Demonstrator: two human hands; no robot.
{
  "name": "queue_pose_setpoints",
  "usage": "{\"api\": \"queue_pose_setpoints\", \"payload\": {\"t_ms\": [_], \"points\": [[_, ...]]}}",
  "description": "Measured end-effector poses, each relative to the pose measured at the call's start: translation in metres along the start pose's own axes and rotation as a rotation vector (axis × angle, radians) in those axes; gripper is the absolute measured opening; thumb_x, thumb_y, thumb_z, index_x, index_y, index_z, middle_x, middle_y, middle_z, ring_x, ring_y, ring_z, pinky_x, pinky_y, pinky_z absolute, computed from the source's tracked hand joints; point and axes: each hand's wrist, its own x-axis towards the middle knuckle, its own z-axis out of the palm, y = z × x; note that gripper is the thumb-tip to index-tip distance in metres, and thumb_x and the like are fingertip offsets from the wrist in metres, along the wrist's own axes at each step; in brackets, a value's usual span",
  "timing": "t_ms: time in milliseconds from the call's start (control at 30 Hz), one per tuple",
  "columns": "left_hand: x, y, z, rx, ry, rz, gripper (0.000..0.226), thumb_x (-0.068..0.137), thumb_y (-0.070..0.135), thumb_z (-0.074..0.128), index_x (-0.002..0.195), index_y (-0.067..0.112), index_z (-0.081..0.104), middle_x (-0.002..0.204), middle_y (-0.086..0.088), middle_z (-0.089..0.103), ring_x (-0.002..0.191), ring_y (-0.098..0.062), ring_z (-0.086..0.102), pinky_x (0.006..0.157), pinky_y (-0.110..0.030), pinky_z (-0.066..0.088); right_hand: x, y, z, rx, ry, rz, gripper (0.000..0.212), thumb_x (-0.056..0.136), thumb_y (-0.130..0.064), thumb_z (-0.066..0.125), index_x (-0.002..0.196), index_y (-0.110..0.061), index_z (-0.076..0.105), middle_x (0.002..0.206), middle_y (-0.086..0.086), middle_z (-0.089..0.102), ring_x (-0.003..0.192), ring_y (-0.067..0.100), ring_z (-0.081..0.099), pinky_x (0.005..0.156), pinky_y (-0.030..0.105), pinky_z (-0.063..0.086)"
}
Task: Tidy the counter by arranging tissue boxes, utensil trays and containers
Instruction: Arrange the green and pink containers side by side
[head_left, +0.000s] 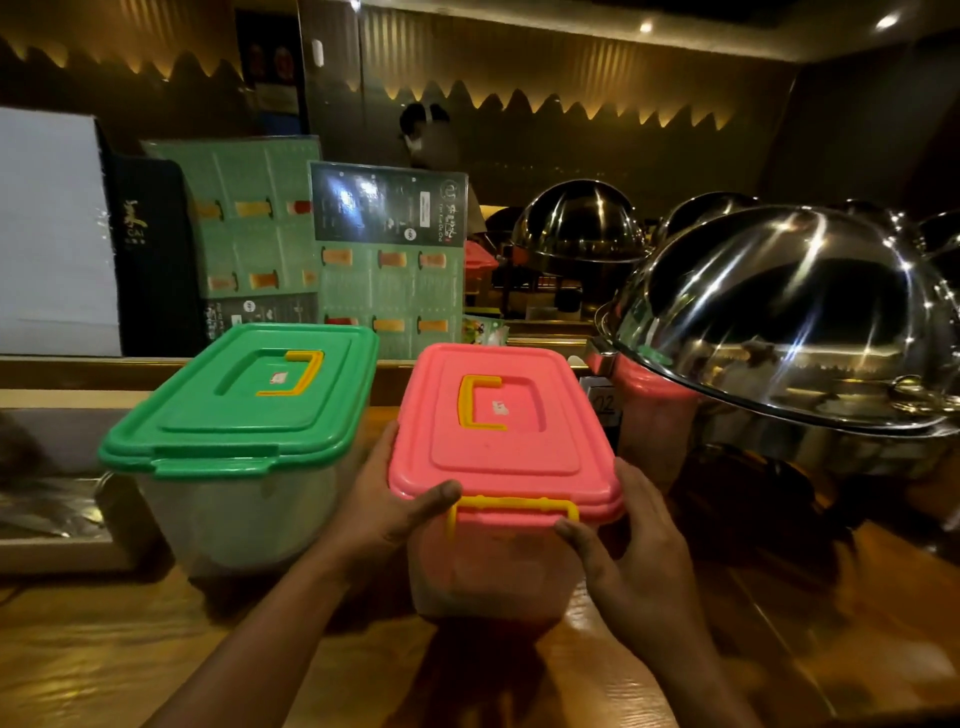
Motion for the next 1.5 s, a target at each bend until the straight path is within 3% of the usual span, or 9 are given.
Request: {"api": "queue_pose_setpoints", "payload": {"t_ms": [100, 233, 400, 633, 900, 1067, 1233, 1500], "points": [[0.013, -0.014, 0.006, 0.01, 0.001, 0.015, 0.094, 0.069, 0.031, 0.091, 0.148, 0.026, 0.04, 0.139, -0.004, 0.064, 0.127, -0.024, 0.062, 0.103, -0.054, 0.051, 0.009, 0.015, 0.002, 0.003, -0.01, 0.032, 0.083, 0.086, -0.068, 0.059, 0.152, -0.022, 0.038, 0.155, -0.001, 0.043, 0.142, 0.016, 0.04, 0.113, 0.041, 0.041], [0.029, -0.027, 0.013, 0.009, 0.042, 0.02, 0.094, 0.07, 0.032, 0.093, 0.148, 0.029, 0.041, 0.141, -0.005, 0.062, 0.129, -0.029, 0.06, 0.104, -0.06, 0.047, 0.022, 0.029, 0.002, -0.006, -0.011, 0.063, 0.082, 0.086, -0.07, 0.055, 0.152, -0.025, 0.04, 0.16, 0.004, 0.036, 0.146, 0.018, 0.034, 0.113, 0.03, 0.031], [0.049, -0.03, 0.007, 0.091, 0.093, 0.065, 0.099, 0.063, 0.045, 0.094, 0.147, 0.025, 0.044, 0.139, -0.002, 0.064, 0.127, -0.025, 0.062, 0.105, -0.057, 0.048, 0.038, 0.032, 0.007, -0.036, -0.022, 0.067, 0.091, 0.078, -0.077, 0.052, 0.149, -0.021, 0.046, 0.159, 0.008, 0.038, 0.145, 0.021, 0.036, 0.112, 0.029, 0.03], [0.08, -0.034, 0.013, 0.12, 0.104, 0.058, 0.101, 0.057, 0.049, 0.096, 0.143, 0.028, 0.047, 0.133, 0.003, 0.066, 0.123, -0.018, 0.064, 0.103, -0.053, 0.052, 0.067, 0.048, 0.01, -0.046, -0.052, 0.09, 0.094, 0.077, -0.078, 0.051, 0.148, -0.016, 0.048, 0.156, 0.009, 0.042, 0.141, 0.023, 0.042, 0.112, 0.029, 0.034], [0.107, -0.036, 0.023, 0.105, 0.1, 0.024, 0.11, 0.046, 0.057, 0.096, 0.14, 0.025, 0.048, 0.13, -0.001, 0.067, 0.118, -0.018, 0.067, 0.101, -0.048, 0.054, 0.097, 0.063, 0.009, -0.122, -0.105, 0.111, 0.082, 0.083, -0.063, 0.06, 0.15, -0.018, 0.044, 0.16, 0.008, 0.035, 0.146, 0.026, 0.034, 0.115, 0.036, 0.032], [0.116, -0.038, 0.019, 0.122, 0.081, -0.016, 0.104, 0.051, 0.052, 0.098, 0.139, 0.026, 0.049, 0.131, -0.003, 0.067, 0.122, -0.023, 0.065, 0.102, -0.054, 0.052, 0.108, 0.069, 0.014, -0.161, -0.123, 0.104, 0.079, 0.085, -0.061, 0.062, 0.15, -0.019, 0.044, 0.161, 0.008, 0.035, 0.145, 0.028, 0.035, 0.115, 0.041, 0.033], [0.121, -0.035, 0.02, 0.109, 0.087, -0.03, 0.11, 0.046, 0.055, 0.097, 0.14, 0.023, 0.049, 0.129, -0.003, 0.068, 0.119, -0.019, 0.067, 0.094, -0.039, 0.058, 0.115, 0.07, 0.016, -0.157, -0.127, 0.081, 0.075, 0.087, -0.057, 0.065, 0.149, -0.019, 0.045, 0.16, 0.005, 0.036, 0.142, 0.029, 0.039, 0.112, 0.045, 0.039], [0.117, -0.035, 0.022, 0.072, 0.098, -0.056, 0.104, 0.05, 0.047, 0.098, 0.139, 0.022, 0.049, 0.13, -0.007, 0.067, 0.12, -0.023, 0.066, 0.099, -0.047, 0.056, 0.114, 0.068, 0.018, -0.165, -0.148, 0.093, 0.075, 0.089, -0.055, 0.065, 0.15, -0.019, 0.042, 0.161, 0.005, 0.034, 0.143, 0.03, 0.037, 0.113, 0.046, 0.038]]}}
